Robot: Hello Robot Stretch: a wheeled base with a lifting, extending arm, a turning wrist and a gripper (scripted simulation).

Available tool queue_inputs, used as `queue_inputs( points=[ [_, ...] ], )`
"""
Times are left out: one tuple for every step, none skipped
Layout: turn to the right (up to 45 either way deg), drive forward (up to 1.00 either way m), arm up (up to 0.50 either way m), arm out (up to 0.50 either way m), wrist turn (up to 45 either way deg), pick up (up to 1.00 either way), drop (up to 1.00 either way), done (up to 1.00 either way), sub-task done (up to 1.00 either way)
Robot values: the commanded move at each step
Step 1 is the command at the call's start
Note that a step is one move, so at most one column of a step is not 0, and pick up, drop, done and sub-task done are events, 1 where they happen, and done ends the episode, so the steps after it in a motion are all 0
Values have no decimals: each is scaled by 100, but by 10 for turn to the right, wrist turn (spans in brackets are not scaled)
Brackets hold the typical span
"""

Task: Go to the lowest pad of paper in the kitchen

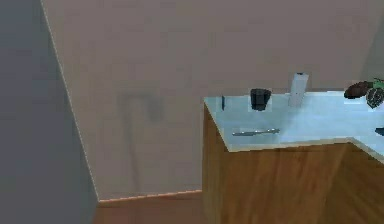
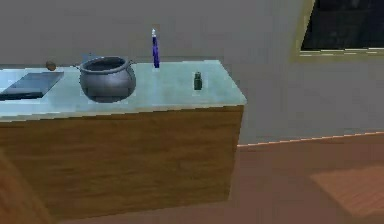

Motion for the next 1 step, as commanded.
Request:
queue_inputs(
  points=[
    [450,0,0,0,0,0,0,0,0]
  ],
)
